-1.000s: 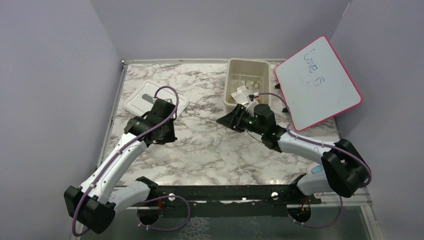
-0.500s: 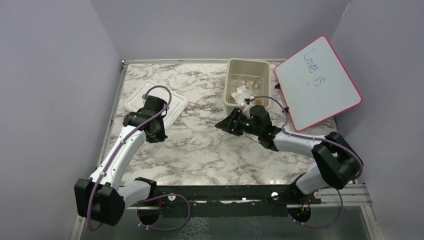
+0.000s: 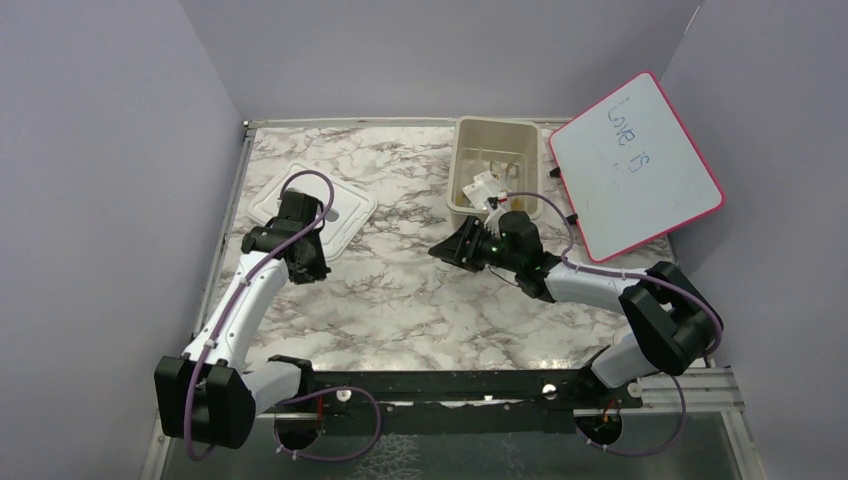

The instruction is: Organize the chemistry lab equipment

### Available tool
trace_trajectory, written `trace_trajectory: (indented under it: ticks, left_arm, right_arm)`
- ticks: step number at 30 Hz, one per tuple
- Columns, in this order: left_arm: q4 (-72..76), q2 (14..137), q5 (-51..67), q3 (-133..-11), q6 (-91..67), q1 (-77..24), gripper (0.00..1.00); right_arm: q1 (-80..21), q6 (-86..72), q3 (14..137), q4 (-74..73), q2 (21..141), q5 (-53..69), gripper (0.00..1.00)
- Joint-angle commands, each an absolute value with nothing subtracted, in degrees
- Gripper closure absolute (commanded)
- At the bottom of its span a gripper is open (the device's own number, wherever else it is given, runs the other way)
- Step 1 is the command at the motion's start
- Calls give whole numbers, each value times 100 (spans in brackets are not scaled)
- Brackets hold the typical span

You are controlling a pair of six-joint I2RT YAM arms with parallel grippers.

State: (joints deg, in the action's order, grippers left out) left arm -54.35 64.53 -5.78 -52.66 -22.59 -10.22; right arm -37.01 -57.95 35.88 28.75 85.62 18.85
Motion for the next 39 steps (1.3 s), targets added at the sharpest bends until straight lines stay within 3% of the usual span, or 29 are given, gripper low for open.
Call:
trace_trajectory:
  ticks: [1, 17, 30, 39]
  left_arm:
    - [-5204, 6526, -199, -5200, -2210, -993, 100]
    - [-5265, 6767, -381, -5110, -2252, -994, 98]
    - [-5263, 6795, -122, -5314, -2215, -993, 72]
    - [-5388, 6633, -131, -5467, -2206, -993, 60]
  right_arm:
    - [-3674, -5770, 3512, 3052, 8659, 2010, 42]
    - [-3674, -5775, 3528, 3015, 8733, 2057, 43]
    - [-3674, -5745, 3543, 3016, 8723, 2064, 43]
    - [-3674, -5206, 3826, 2550, 8661, 2105, 43]
